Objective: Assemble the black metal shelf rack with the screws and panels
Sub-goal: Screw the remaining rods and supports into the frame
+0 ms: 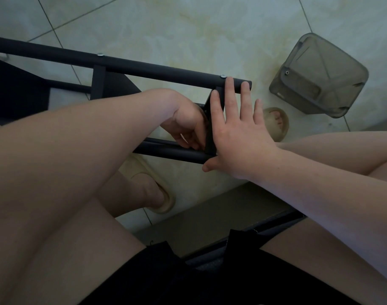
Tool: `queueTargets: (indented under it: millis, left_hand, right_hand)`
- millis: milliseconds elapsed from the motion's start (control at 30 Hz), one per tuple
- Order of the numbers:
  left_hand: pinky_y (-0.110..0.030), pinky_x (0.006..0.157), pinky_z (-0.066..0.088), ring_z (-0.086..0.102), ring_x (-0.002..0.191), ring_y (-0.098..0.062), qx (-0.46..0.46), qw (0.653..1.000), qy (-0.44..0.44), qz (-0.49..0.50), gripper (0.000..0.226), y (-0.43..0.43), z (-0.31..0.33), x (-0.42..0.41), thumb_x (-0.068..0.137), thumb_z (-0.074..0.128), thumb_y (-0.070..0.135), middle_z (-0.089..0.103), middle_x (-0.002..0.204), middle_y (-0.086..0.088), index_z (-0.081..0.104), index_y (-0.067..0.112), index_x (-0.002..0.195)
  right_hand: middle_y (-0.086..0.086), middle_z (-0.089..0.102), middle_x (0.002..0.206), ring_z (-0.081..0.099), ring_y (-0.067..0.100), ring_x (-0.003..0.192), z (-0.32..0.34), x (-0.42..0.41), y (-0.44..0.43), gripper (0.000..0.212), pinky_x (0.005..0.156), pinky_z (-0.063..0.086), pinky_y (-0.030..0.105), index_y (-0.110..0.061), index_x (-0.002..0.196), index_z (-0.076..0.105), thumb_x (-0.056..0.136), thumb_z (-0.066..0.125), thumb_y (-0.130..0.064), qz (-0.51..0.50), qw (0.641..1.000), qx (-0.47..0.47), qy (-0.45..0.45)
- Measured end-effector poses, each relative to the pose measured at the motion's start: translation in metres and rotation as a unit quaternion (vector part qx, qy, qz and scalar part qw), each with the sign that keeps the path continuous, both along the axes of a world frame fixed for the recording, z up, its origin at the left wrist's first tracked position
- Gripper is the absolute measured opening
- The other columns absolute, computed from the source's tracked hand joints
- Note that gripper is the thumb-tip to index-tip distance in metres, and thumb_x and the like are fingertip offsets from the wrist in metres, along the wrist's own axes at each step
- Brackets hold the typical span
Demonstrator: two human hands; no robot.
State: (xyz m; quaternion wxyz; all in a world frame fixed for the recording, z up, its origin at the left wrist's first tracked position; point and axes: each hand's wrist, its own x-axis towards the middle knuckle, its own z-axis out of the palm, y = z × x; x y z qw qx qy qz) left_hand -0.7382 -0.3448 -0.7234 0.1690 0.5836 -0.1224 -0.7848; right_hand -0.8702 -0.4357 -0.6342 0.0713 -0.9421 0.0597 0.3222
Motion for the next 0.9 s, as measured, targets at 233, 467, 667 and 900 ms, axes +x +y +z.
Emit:
queueTargets:
  millis: [233,467,667,900]
  left_hand:
    - [-0.028,0.074,0.052,0.063,0.076,-0.014,0.018,0.999,0.027,0.006,0.018,0.001,0.001,-0.002,0.090,0.060,0.005,0.068,0.089,-0.003,0.071,0.012,0.103]
    - [-0.026,0.070,0.055,0.063,0.080,-0.017,-0.013,0.998,0.027,0.057,0.037,0.001,0.004,-0.009,0.088,0.054,-0.010,0.065,0.096,-0.010,0.059,-0.001,0.123]
    - [-0.022,0.069,0.056,0.065,0.086,-0.017,-0.034,0.994,0.046,0.089,0.046,0.006,0.006,-0.014,0.090,0.050,-0.013,0.063,0.110,-0.013,0.052,-0.004,0.135]
    - [-0.029,0.081,0.053,0.066,0.083,-0.014,-0.015,1.000,0.012,0.024,0.028,0.003,0.004,-0.005,0.091,0.062,0.006,0.072,0.097,-0.001,0.068,0.009,0.118]
  right_hand:
    - [0.024,-0.033,0.160,-0.024,0.051,0.149,0.000,-0.001,0.000,0.148,0.123,0.001,0.065,-0.006,0.157,-0.020,0.068,0.077,-0.073,0.001,1.000,0.001,0.002]
    - [0.024,-0.034,0.160,-0.025,0.051,0.148,0.000,-0.001,-0.001,0.148,0.122,0.000,0.065,-0.006,0.157,-0.021,0.068,0.076,-0.073,0.003,1.000,0.002,0.002]
    - [0.025,-0.035,0.159,-0.026,0.051,0.148,-0.002,-0.002,-0.001,0.149,0.122,0.000,0.066,-0.005,0.156,-0.023,0.068,0.074,-0.075,0.006,1.000,-0.001,0.001]
    - [0.025,-0.033,0.160,-0.025,0.051,0.148,-0.003,0.000,-0.002,0.149,0.122,0.000,0.065,-0.006,0.157,-0.021,0.067,0.076,-0.075,0.003,1.000,-0.002,-0.003]
